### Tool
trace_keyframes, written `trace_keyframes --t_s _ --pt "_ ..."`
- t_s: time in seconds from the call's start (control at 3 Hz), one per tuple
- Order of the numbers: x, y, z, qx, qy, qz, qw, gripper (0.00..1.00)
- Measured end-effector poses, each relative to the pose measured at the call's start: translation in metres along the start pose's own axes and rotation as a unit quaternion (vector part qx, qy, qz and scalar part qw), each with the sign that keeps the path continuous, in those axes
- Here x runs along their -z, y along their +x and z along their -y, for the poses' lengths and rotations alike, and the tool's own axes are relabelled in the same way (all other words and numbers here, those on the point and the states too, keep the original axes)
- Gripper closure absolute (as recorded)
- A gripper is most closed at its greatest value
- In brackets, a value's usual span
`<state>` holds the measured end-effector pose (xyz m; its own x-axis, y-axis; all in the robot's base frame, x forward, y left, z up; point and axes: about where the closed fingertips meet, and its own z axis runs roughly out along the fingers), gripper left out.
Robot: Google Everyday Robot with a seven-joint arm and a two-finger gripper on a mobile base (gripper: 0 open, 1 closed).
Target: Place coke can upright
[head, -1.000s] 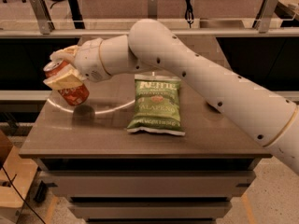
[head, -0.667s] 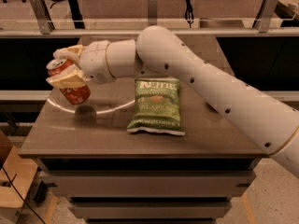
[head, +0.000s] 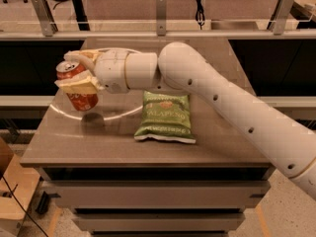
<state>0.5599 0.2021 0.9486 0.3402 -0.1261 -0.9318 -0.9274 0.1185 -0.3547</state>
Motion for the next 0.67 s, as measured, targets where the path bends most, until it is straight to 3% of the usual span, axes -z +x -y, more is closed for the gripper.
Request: trace_keyframes --t_s 0.67 --pt "0.0046 0.0123 -0.0007 -0.022 0.010 0.023 0.9994 0.12"
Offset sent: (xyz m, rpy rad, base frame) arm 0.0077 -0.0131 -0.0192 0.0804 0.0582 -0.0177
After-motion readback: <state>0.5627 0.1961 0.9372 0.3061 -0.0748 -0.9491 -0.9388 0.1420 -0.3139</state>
